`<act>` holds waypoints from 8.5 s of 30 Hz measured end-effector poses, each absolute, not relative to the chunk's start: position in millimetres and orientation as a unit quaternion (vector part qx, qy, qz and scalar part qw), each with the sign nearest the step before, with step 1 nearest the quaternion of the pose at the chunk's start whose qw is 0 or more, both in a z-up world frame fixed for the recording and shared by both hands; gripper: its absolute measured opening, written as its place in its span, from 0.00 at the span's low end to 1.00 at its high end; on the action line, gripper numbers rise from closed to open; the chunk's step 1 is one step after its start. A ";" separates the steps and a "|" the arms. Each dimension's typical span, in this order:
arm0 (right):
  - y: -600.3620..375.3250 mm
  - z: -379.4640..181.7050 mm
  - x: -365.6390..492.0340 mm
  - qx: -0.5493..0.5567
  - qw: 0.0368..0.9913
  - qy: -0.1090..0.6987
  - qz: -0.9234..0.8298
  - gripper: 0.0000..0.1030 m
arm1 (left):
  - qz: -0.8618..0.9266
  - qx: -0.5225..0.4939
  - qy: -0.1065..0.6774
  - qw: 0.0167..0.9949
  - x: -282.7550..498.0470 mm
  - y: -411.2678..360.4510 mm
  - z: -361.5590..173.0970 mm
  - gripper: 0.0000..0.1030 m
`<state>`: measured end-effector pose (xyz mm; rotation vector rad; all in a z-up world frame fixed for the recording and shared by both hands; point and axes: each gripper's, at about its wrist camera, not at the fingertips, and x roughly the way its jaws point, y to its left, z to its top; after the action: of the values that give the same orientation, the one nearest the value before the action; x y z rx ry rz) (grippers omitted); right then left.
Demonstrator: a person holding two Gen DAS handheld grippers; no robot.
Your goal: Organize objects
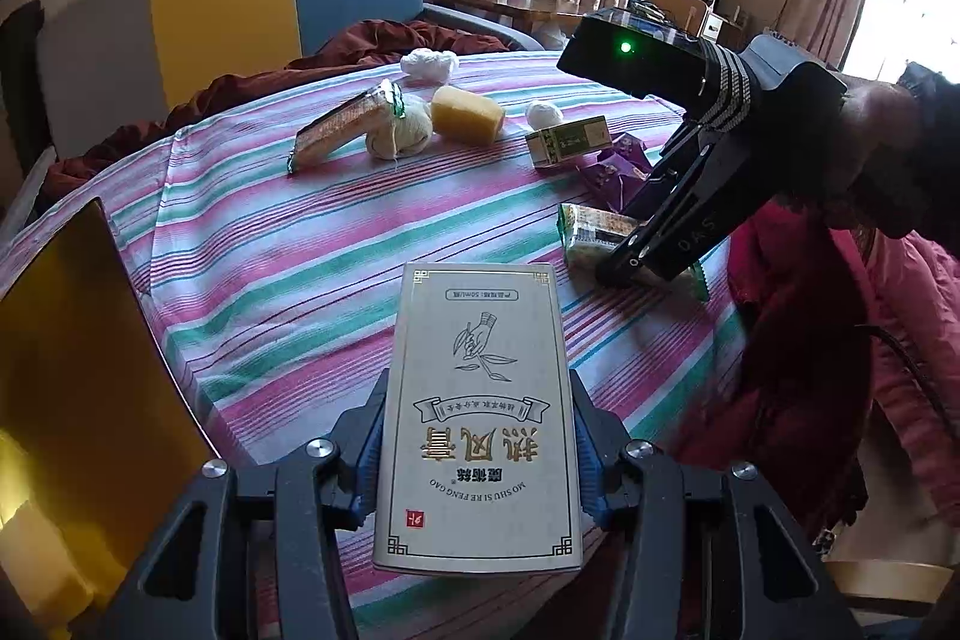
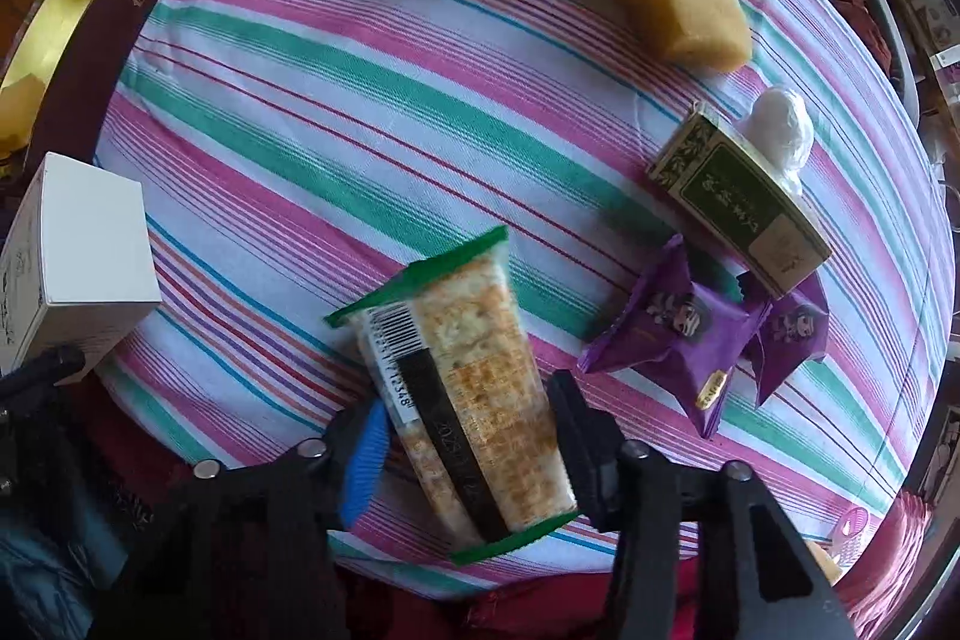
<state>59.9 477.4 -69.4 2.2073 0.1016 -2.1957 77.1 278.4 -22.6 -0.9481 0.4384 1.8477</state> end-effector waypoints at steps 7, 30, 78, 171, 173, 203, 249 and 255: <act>459.9 -60.5 41.2 0.671 -0.001 -0.009 -0.742 0.43 | 0.771 -0.389 0.156 0.479 69.5 264.7 -11.7 0.50; 465.6 -65.8 30.4 0.592 -0.033 -0.087 -0.801 0.42 | 0.885 -0.438 0.034 0.155 -117.0 73.3 16.7 0.50; 292.6 33.0 -69.5 0.502 0.091 -0.110 -0.853 0.40 | 0.928 -0.369 -0.047 0.021 -39.9 -48.4 23.4 0.78; 587.2 -0.8 75.4 0.340 -0.221 -0.389 -0.827 0.84 | 0.778 -0.516 -0.019 0.358 -59.3 292.7 24.6 0.97; 589.1 -0.4 77.0 0.335 -0.214 -0.396 -0.828 0.84 | 0.771 -0.528 -0.040 0.354 -70.5 307.2 21.0 0.98; 591.8 -17.7 64.6 0.355 -0.144 -0.448 -0.808 0.84 | 0.738 -0.613 -0.006 0.283 -162.4 419.4 -58.5 0.69; 595.8 -16.5 67.7 0.361 -0.169 -0.438 -0.806 0.84 | 0.818 -0.475 0.162 0.281 -80.4 387.7 -70.3 0.47; 600.4 -17.8 71.6 0.358 -0.183 -0.444 -0.801 0.84 | 0.830 -0.444 0.157 0.298 -53.5 372.5 -74.0 0.48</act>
<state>71.6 600.4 -17.8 1.2772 -1.5872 -2.8590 -53.5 372.5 -74.0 -1.1796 0.4176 2.2058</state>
